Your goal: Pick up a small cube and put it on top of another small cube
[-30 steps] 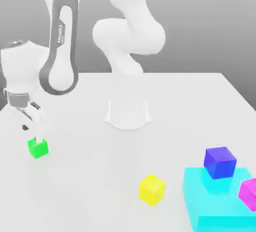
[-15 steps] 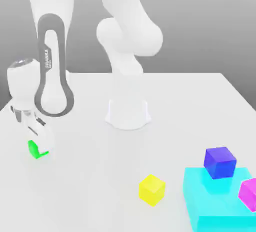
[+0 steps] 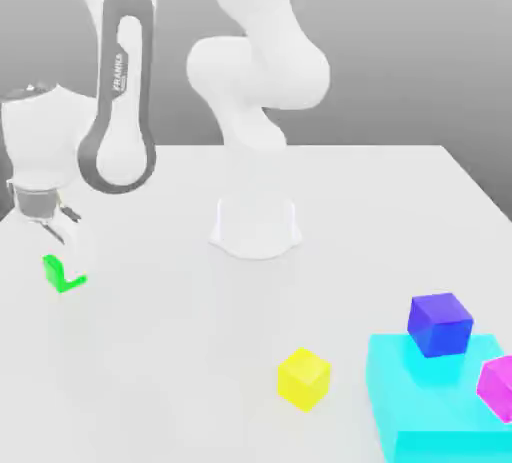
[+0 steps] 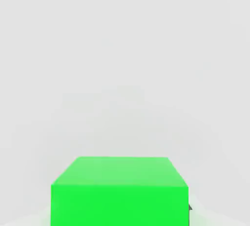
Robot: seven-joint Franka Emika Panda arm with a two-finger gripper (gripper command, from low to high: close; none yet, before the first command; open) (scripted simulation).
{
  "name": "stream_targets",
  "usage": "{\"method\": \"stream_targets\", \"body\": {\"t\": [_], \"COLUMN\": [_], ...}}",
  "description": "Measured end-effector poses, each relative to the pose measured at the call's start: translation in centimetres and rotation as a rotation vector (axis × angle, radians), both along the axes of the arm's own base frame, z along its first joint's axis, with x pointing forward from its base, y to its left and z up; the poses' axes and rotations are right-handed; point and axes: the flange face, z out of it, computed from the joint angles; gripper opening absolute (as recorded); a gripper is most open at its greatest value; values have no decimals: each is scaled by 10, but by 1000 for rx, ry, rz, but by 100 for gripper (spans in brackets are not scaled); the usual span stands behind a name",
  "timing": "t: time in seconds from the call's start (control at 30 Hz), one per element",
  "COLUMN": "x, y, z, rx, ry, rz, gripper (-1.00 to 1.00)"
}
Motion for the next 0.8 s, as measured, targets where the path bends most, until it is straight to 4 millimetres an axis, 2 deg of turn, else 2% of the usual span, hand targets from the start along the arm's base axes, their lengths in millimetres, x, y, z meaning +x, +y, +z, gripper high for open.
{"method": "stream_targets", "body": {"t": [0.07, 0.1, 0.17, 0.27, 0.33, 0.47, 0.53, 0.63, 0.73, 0.8], "x": [-1, 5, 45, 108, 143, 194, 208, 216, 211, 201], "y": [3, 8, 33, 87, 129, 225, 275, 347, 414, 457], "z": [5, 7, 14, 26, 36, 60, 72, 92, 111, 123], "rx": [7, 12, 24, 40, 48, 57, 57, 52, 42, 32], "ry": [1, 1, -3, -9, -12, -14, -13, -9, -2, 4], "rz": [-4, 23, 207, 541, 763, 1200, 1410, 1700, 1964, 2137], "gripper": [-100, -100, -100, -100, -100, -100, -100, -100, -100, -100]}}
